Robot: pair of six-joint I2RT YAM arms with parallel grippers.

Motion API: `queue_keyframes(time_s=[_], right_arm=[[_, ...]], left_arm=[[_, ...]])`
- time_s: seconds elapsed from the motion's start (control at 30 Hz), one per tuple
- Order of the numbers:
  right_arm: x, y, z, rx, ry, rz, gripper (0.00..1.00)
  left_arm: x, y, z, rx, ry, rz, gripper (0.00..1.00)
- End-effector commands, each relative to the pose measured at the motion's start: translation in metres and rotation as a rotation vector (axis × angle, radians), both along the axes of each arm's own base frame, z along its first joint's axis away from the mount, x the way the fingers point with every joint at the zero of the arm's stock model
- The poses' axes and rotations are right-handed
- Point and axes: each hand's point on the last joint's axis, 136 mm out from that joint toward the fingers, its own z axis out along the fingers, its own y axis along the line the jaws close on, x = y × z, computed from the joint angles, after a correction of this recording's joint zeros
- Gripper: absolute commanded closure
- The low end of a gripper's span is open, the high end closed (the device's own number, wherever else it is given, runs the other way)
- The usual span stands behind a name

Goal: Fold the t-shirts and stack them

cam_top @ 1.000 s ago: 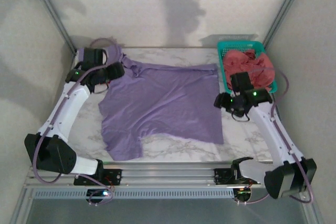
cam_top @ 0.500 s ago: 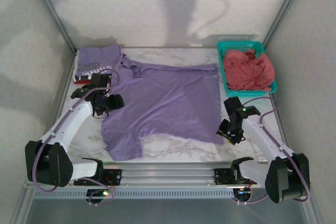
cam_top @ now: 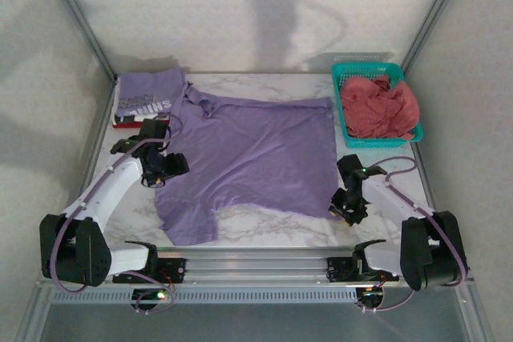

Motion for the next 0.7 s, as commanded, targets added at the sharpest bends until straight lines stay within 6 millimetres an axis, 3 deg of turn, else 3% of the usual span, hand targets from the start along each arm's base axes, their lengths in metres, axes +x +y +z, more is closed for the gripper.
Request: queue_keyframes(time_s=[0.0,0.1,0.3,0.53,0.67], right_arm=[[0.002,-0.003,-0.009,-0.027,0.004,-0.021,0.68],[0.005,-0.007,-0.011,-0.051,0.0,-0.018,0.81],[0.011,-0.025,0.008,-0.15,-0.054,-0.012,1.0],[0.007,-0.045,0.011,-0.21,-0.107,-0.091,1.0],[0.012,-0.045,0.012,-0.195,-0.121,-0.086,1.0]], left_arm=[[-0.02,0.006,-0.01,0.025,0.054,0.031,0.27],[-0.03,0.009,-0.016,0.038,0.076,0.041,0.26],[-0.049,0.013,-0.02,0.043,0.108,0.071,0.27],[-0.067,0.015,-0.024,0.039,0.156,0.108,0.29],[-0.071,0.018,-0.035,0.048,0.175,0.146,0.39]])
